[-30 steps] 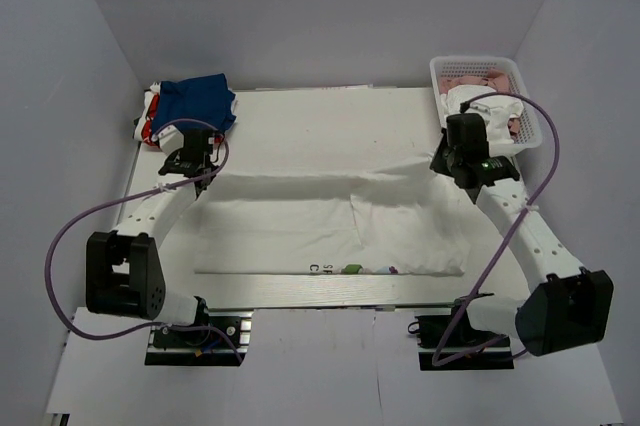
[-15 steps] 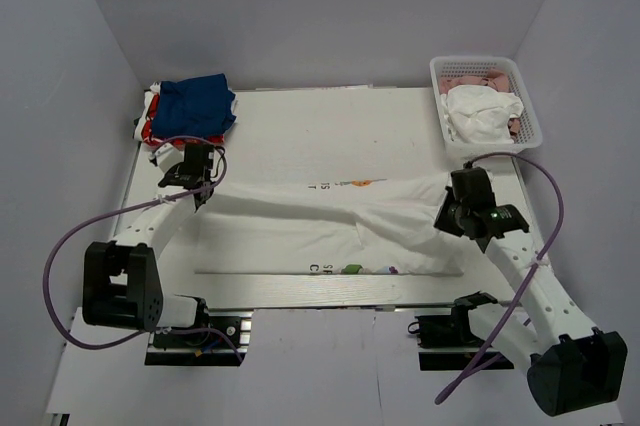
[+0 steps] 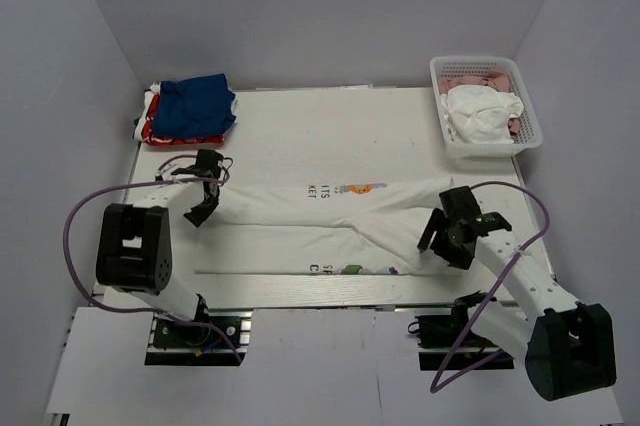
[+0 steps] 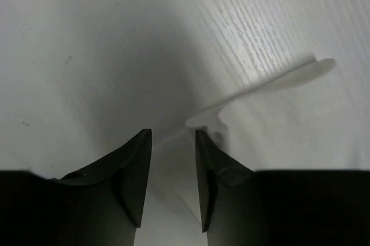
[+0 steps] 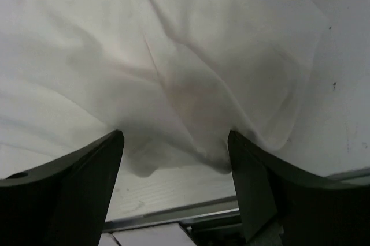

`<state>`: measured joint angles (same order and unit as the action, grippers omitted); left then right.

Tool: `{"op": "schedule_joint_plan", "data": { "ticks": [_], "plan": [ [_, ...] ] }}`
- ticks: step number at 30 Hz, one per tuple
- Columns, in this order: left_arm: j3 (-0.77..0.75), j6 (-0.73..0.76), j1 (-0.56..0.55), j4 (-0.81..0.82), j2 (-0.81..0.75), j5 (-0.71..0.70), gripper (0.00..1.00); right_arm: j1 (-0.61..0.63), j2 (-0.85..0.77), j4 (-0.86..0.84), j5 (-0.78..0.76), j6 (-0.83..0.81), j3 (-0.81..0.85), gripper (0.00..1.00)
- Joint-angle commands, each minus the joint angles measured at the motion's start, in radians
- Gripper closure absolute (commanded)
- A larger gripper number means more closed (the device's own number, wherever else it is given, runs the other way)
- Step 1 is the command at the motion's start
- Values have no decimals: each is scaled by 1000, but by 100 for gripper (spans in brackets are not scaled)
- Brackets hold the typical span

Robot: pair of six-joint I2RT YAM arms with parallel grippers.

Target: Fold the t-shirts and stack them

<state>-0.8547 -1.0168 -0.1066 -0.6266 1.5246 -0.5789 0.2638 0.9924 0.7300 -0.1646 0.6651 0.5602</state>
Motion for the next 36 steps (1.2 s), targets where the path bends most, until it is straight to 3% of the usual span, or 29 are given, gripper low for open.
{"op": "schedule_joint_plan", "data": {
  "ticks": [1, 2, 5, 11, 14, 17, 18, 21, 23, 31, 36],
  "plan": [
    [-72, -68, 7, -111, 46, -38, 51, 3, 15, -7, -26, -42, 55, 19],
    [-110, -77, 7, -158, 86, -48, 37, 2, -6, -26, -30, -71, 88, 11],
    [-136, -88, 7, -183, 100, -49, 30, 2, -40, -32, -45, -108, 130, 11],
    [-228, -106, 7, -285, 21, 0, 5, 0, -89, -95, -41, -174, 228, 9],
    [-237, -62, -5, -259, -49, 62, 3, 2, -72, -165, 12, -191, 242, 9],
    [-208, 36, -15, -145, -139, 182, 2, -3, -37, -315, 129, -179, 210, 9],
    [-187, 67, -15, -34, -174, 229, 2, 2, -28, -433, 141, -180, 193, 9],
    [-75, 135, -15, 158, -185, 390, 0, 3, 72, -544, 215, -173, 202, 9],
    [-64, 156, -15, 189, -131, 447, 0, 6, 171, -566, 262, -173, 225, 9],
    [-73, 165, -15, 177, 118, 395, 0, -1, 450, -756, 169, -153, 181, 9],
    [-83, 141, -4, 113, 158, 266, 0, -12, 610, -680, 102, -111, 216, 9]
  ]
}}
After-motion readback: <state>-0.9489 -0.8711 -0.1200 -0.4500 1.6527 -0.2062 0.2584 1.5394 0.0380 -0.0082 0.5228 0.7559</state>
